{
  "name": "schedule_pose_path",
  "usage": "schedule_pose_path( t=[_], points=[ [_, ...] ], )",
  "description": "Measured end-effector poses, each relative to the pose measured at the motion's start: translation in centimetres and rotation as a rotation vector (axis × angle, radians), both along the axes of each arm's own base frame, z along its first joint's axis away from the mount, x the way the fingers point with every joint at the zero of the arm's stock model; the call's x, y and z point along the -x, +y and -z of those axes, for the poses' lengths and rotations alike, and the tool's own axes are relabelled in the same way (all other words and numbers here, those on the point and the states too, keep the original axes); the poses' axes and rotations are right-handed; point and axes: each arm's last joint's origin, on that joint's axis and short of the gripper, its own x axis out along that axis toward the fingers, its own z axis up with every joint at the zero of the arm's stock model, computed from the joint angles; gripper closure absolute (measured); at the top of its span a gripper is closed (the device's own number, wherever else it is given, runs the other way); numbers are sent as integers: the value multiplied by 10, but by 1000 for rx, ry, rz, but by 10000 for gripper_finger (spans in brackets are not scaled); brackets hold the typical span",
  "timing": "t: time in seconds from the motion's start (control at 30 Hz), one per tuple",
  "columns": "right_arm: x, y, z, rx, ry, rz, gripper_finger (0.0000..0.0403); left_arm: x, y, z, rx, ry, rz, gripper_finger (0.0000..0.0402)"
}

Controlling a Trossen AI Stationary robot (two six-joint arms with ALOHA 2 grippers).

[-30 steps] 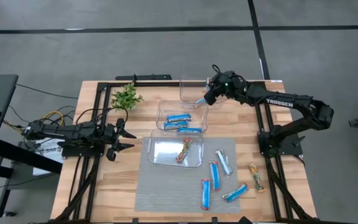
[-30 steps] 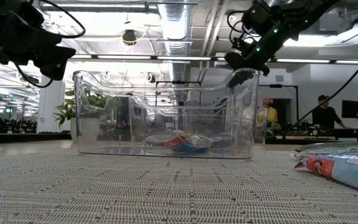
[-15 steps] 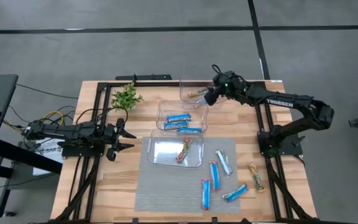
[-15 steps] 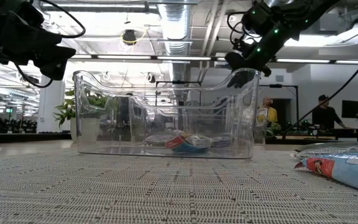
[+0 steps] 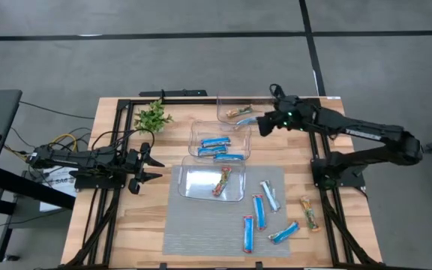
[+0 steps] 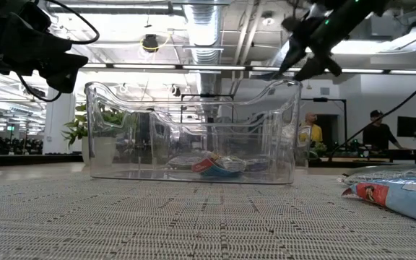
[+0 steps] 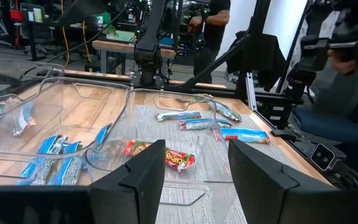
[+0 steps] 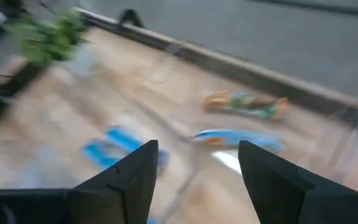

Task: Pick and place Granola Bars by type
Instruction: Put the yellow granola bar into the top transparent bin

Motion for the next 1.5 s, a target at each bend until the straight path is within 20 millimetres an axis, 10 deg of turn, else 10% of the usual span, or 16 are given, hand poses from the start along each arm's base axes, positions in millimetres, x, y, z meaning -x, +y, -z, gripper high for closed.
schedule_pose_path(
  t=[0.53,1.1,1.5],
  points=[
    [42,86,-26,-363,-130,-386,186,0,0,0,-3,0,0,233],
    [35,156,13,-713,323,-587,186,0,0,0,-1,0,0,233],
    [20,165,31,-714,419,-488,186,0,0,0,1,0,0,233]
  ],
)
